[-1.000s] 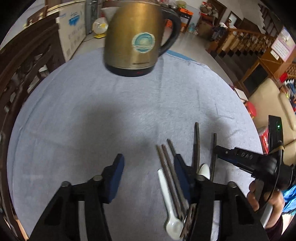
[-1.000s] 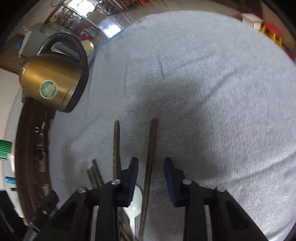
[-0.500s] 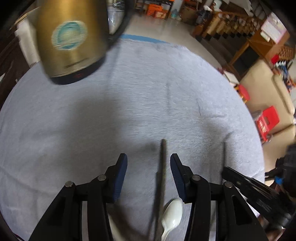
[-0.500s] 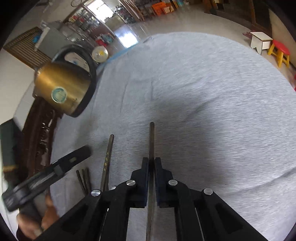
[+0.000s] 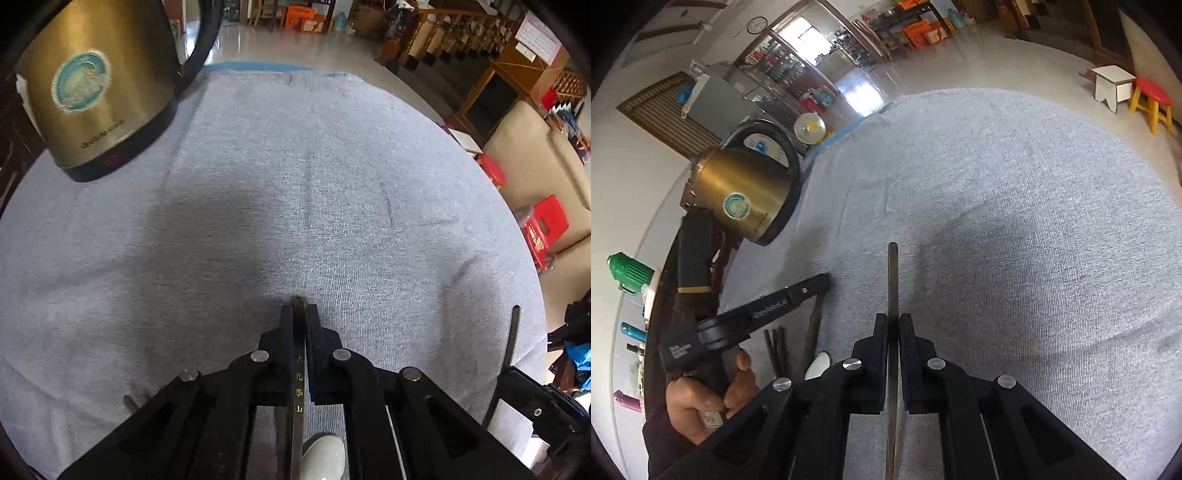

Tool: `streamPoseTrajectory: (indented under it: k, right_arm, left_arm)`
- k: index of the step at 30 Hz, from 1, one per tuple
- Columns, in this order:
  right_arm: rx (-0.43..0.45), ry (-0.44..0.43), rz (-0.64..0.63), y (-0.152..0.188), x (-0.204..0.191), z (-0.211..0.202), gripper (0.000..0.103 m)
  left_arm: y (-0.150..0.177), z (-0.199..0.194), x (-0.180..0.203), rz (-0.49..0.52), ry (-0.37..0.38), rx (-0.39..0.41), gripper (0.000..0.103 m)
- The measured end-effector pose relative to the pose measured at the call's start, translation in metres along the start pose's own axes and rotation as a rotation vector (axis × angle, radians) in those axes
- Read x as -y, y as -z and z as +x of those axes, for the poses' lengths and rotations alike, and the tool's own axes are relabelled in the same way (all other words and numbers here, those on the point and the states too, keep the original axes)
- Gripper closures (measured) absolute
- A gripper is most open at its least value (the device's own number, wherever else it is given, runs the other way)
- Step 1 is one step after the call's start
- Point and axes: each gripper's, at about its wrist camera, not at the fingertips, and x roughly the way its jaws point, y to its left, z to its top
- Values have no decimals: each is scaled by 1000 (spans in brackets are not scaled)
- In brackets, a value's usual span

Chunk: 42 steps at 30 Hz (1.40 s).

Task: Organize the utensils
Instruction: 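Lift the chopstick with the right gripper and drop it into the grey holder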

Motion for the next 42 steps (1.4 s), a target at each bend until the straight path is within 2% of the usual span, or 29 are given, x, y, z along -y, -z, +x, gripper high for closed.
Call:
streamPoseTrajectory:
  k: [5, 8, 13, 16, 21, 27, 35, 38, 42]
  right_arm:
    - [59, -21, -49, 13, -16, -26, 96]
    - [119, -32, -94, 26, -31, -50, 96]
    - [263, -28, -183, 63, -58, -103, 96]
    - [338, -34, -219, 90, -69, -135, 96]
    - [432, -19, -255, 121, -88, -176, 96]
    - [549, -45, -308, 159, -115, -237, 96]
    - [663, -113, -377, 207, -148, -289, 96]
    - [654, -120, -392, 217, -156, -285, 96]
    - [617, -87, -426, 228, -158, -268, 96]
  left_arm:
    - [10, -54, -6, -9, 13, 129, 97]
    - [27, -108, -1, 2, 21, 237, 97]
    - [80, -195, 2, 34, 20, 419, 97]
    - [112, -232, 6, 46, 3, 516, 97]
    - [149, -280, 11, 55, -18, 626, 97]
    - [186, -344, 12, 51, 14, 753, 97]
    - [242, -401, 18, 18, 126, 869, 97]
    - [258, -400, 19, 0, 129, 884, 97]
    - [264, -380, 15, -41, 140, 848, 97]
